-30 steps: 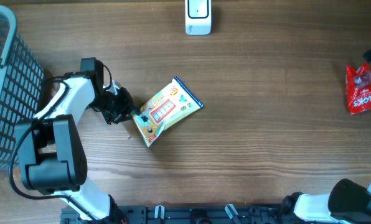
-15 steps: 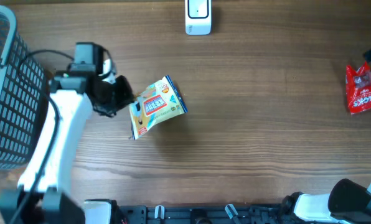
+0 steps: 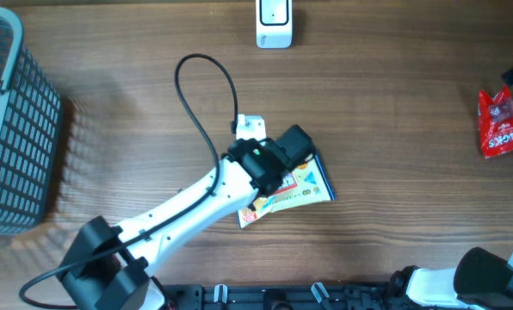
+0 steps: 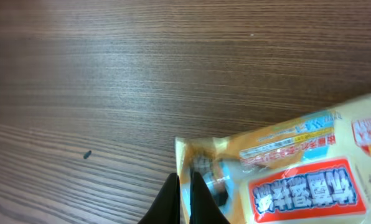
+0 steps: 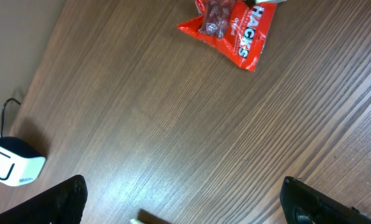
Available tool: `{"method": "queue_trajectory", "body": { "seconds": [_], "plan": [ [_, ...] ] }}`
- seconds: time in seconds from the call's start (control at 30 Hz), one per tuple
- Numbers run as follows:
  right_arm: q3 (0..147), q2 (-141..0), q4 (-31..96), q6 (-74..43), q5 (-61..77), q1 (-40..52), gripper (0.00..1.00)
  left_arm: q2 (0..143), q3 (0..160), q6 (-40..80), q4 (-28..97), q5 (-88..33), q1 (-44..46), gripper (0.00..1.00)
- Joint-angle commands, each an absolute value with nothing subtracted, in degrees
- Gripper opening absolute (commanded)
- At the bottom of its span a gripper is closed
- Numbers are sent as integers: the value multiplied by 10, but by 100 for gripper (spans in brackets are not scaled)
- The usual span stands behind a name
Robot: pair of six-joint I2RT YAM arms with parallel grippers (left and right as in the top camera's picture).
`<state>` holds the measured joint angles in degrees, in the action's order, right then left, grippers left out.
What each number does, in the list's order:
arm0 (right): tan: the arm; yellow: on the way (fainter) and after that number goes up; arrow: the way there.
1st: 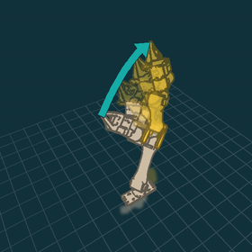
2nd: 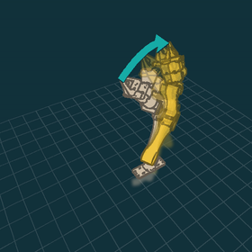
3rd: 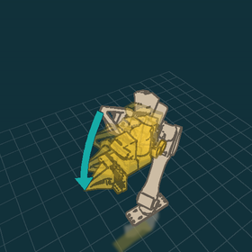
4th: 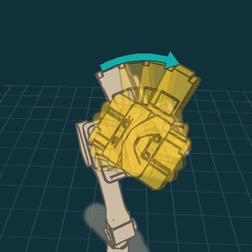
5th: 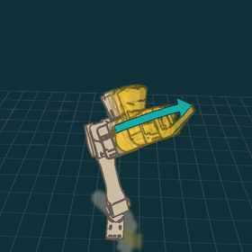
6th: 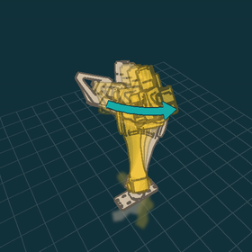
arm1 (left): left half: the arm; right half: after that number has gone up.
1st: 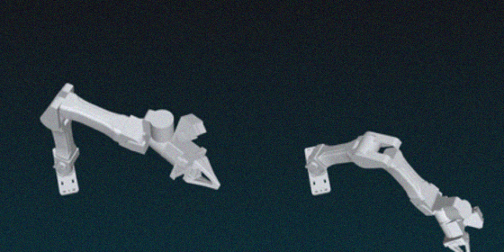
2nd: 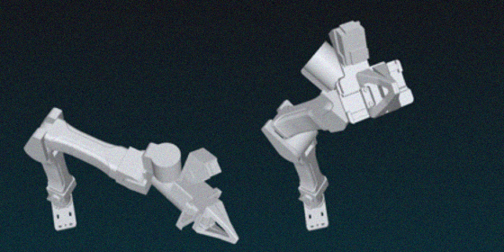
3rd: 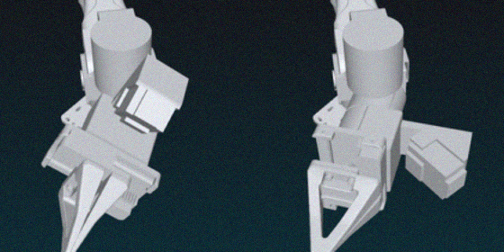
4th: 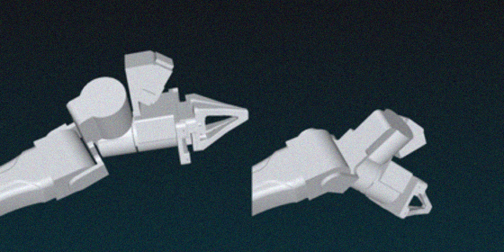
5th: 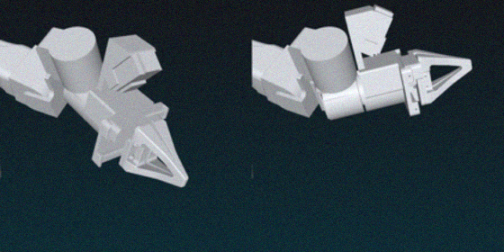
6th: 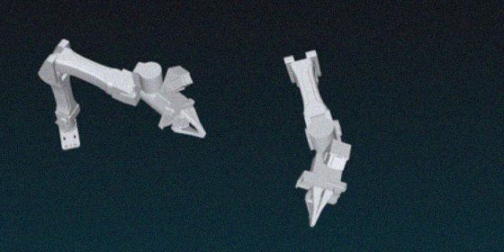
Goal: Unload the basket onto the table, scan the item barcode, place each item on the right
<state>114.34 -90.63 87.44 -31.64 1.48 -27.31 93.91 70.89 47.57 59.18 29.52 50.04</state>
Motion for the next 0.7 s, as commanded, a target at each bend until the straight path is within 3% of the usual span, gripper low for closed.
{"method": "queue_trajectory", "body": {
  "seconds": [0.0,0.03,0.13,0.23,0.3,0.33,0.37,0.53,0.67],
  "plan": [
    [1139,-906,874,-319,17,-272,100,946,715,549,597,326,493,4],
    [1139,-906,874,-320,17,-272,100,946,715,549,602,320,484,4],
    [1139,-906,874,-319,17,-272,100,945,715,549,635,317,448,28],
    [1139,-906,874,-319,17,-272,100,932,715,549,660,294,396,41],
    [1139,-906,874,-319,17,-272,100,918,715,549,670,265,355,66],
    [1139,-906,874,-319,17,-272,100,913,715,549,672,251,336,92],
    [1139,-906,874,-319,17,-272,100,908,715,545,673,226,308,100],
    [1139,-906,788,-442,18,-272,100,909,715,537,680,135,234,100],
    [1139,-906,803,-514,92,-272,100,910,715,494,674,69,202,100]
  ]
}}
